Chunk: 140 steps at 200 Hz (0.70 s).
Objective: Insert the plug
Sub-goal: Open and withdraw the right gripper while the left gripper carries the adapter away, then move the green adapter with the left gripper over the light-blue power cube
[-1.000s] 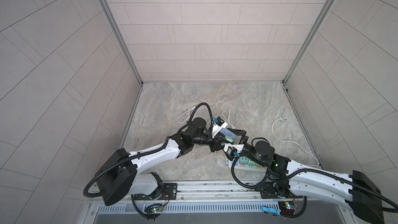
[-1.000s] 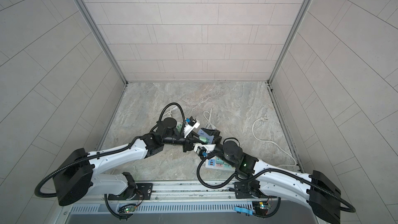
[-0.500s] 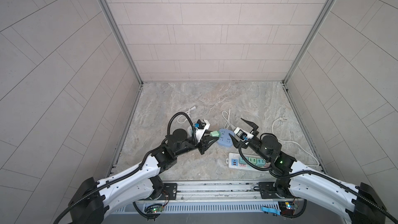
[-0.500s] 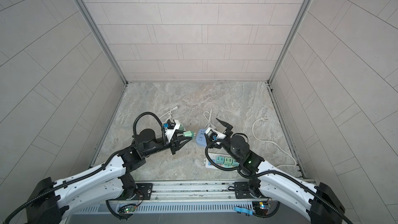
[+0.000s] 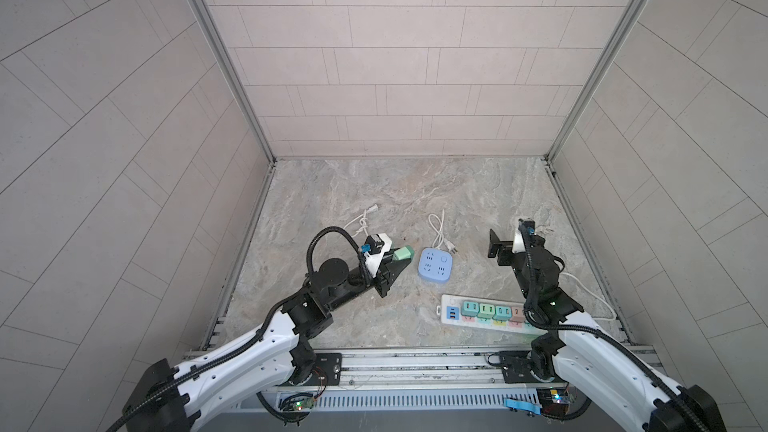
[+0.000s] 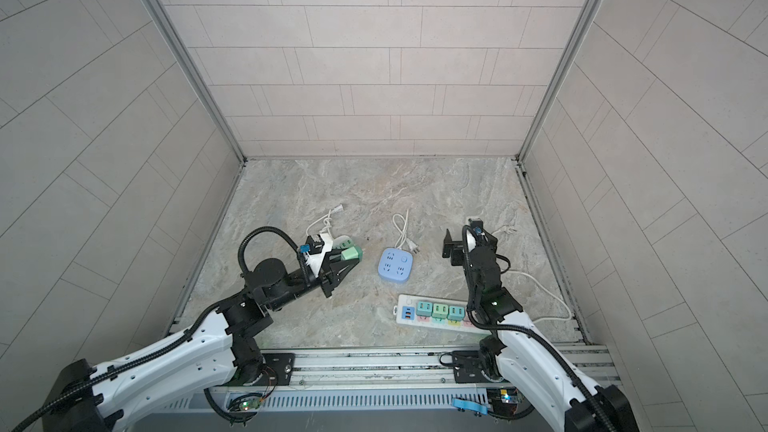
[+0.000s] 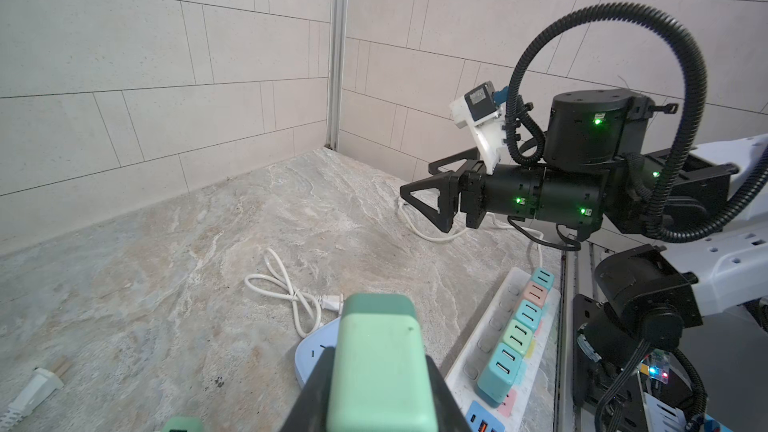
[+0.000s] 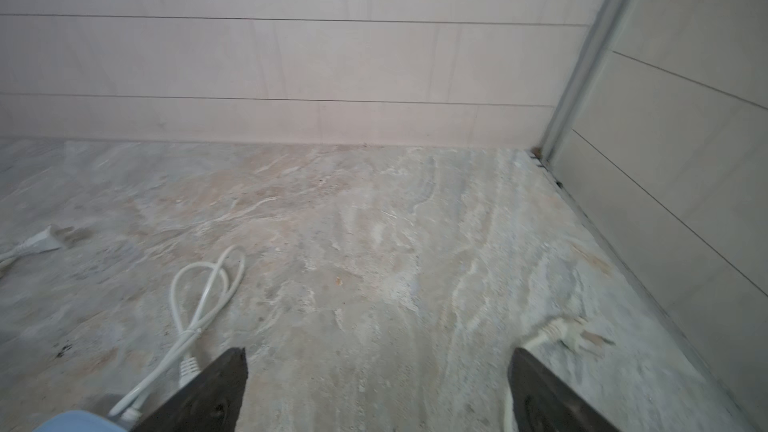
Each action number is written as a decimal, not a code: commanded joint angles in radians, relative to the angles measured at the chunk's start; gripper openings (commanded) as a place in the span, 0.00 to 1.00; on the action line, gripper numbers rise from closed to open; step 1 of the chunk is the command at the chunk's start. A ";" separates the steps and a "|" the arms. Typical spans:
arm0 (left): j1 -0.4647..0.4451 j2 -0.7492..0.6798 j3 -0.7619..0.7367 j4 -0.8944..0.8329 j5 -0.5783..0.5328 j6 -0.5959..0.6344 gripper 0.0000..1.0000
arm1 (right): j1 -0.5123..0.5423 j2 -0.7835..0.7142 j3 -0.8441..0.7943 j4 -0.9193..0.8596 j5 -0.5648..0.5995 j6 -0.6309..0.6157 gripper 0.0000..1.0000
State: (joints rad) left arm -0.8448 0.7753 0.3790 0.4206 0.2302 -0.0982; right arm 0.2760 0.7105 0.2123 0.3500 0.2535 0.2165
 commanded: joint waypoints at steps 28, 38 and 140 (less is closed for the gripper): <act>0.000 0.045 0.053 -0.044 0.009 0.084 0.00 | -0.100 -0.238 -0.082 -0.225 0.246 0.386 1.00; 0.000 0.065 0.077 -0.089 -0.008 0.090 0.00 | -0.103 -0.269 -0.087 -0.260 0.253 0.406 1.00; -0.072 0.404 0.434 -0.653 -0.035 0.417 0.00 | -0.104 -0.292 -0.100 -0.231 0.150 0.355 1.00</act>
State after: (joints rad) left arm -0.9028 1.1534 0.7059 -0.0376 0.1715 0.1883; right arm 0.1738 0.3931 0.1059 0.1040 0.4183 0.5629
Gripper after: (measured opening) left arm 0.292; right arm 0.997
